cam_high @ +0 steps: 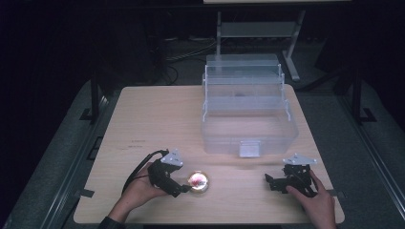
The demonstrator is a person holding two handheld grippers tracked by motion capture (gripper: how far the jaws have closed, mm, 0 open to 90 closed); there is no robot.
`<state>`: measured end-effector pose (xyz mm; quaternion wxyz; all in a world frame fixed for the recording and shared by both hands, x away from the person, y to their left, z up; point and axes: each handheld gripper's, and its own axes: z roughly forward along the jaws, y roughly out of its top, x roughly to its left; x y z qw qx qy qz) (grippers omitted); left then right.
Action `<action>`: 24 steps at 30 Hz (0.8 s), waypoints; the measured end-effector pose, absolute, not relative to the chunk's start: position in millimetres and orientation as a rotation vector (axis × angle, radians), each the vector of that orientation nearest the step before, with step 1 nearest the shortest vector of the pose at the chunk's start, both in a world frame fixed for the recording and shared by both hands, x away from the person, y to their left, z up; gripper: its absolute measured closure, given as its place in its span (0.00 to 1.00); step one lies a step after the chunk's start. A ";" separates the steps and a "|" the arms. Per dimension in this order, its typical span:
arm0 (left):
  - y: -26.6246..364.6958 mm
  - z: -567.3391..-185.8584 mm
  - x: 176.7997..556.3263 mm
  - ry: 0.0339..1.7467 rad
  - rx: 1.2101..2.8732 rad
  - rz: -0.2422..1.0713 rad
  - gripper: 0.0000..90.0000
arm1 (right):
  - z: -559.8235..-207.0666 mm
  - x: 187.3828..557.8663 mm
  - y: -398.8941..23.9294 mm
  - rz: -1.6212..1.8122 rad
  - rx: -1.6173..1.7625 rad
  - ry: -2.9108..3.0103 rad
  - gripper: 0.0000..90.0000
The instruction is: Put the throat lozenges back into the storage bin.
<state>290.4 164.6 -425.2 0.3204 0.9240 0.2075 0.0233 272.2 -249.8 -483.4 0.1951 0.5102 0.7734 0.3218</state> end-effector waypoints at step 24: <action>128.6 -430.0 295.2 0.459 2.517 0.043 0.15 | -483.5 271.7 -249.6 0.901 1.429 2.168 0.00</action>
